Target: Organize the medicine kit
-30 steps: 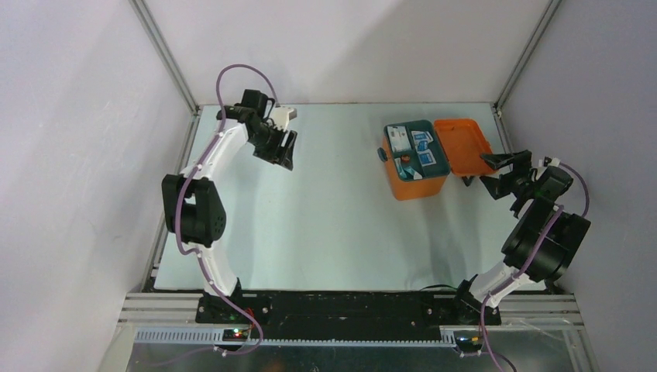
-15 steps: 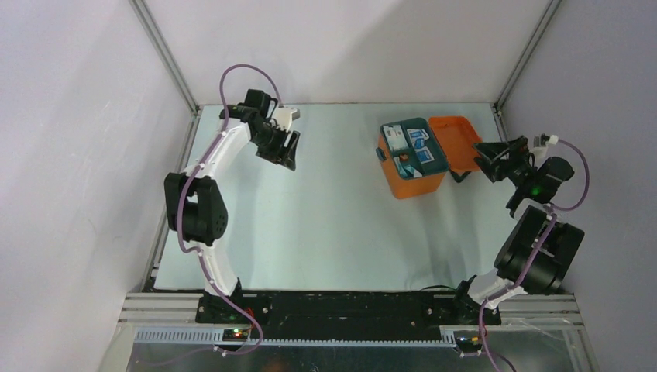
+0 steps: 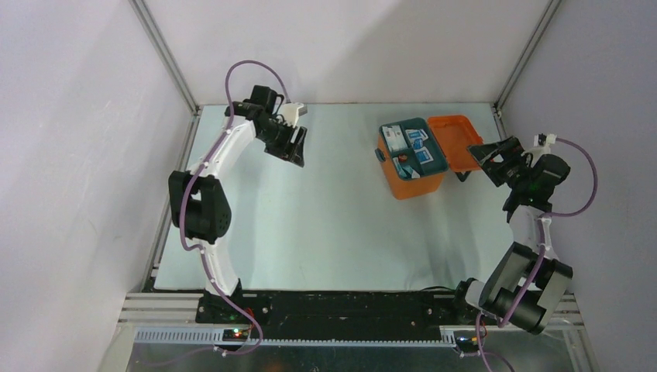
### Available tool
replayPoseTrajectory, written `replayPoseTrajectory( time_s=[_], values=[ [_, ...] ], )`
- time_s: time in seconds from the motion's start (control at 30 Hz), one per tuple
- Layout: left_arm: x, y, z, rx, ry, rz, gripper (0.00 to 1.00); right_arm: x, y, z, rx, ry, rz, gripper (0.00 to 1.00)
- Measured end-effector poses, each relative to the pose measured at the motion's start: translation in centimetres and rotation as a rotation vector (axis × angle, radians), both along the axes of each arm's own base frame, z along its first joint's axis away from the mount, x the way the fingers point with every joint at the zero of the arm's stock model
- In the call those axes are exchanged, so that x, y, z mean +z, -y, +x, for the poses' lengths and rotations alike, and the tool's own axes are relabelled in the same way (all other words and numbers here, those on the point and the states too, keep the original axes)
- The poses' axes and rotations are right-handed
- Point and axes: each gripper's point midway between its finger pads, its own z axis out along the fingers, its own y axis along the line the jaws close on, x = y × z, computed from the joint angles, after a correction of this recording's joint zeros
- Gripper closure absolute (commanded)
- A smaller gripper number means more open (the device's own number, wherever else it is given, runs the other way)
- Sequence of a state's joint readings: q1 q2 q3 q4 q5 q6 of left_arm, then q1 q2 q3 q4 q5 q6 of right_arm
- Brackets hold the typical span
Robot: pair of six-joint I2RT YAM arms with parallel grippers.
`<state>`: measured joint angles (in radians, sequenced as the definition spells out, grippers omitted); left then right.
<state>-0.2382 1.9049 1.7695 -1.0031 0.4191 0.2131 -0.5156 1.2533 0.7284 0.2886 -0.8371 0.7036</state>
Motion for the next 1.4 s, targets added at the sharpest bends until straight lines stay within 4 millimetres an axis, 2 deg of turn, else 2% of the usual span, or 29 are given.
replayPoseTrajectory(
  time_s=[0.1,0.33,0.53,0.67,0.83,1.1,1.3,1.4],
  values=[
    [0.0,0.0,0.0,0.001,-0.001,0.000,0.29,-1.3,1.3,0.4,-0.084,-0.042,-0.043,0.02],
    [-1.1,-0.6,-0.4,0.004,-0.016,0.035,0.29,-6.8,3.8,2.0,-0.184,-0.181,-0.026,0.01],
    [-1.7,-1.6,-0.7,-0.006,-0.019,0.092,0.27,-9.0,5.0,3.4,-0.219,-0.199,0.005,0.01],
    [-2.0,-2.3,-0.9,-0.017,-0.020,0.132,0.26,-9.8,5.4,4.4,-0.224,-0.182,0.020,0.01],
    [-2.3,-3.2,-1.2,-0.031,-0.019,0.184,0.25,-10.0,5.6,5.1,-0.200,-0.136,0.019,0.01],
    [-2.7,-4.1,-1.7,-0.057,-0.028,0.243,0.25,-10.0,5.7,5.4,-0.250,-0.152,0.074,0.09],
    [-2.8,-4.1,-1.8,-0.058,-0.034,0.242,0.26,-11.6,4.2,5.5,-0.289,-0.250,0.135,0.11],
    [-2.8,-3.9,-1.9,-0.062,-0.036,0.233,0.26,-12.0,3.5,5.6,-0.291,-0.269,0.137,0.15]
  ],
)
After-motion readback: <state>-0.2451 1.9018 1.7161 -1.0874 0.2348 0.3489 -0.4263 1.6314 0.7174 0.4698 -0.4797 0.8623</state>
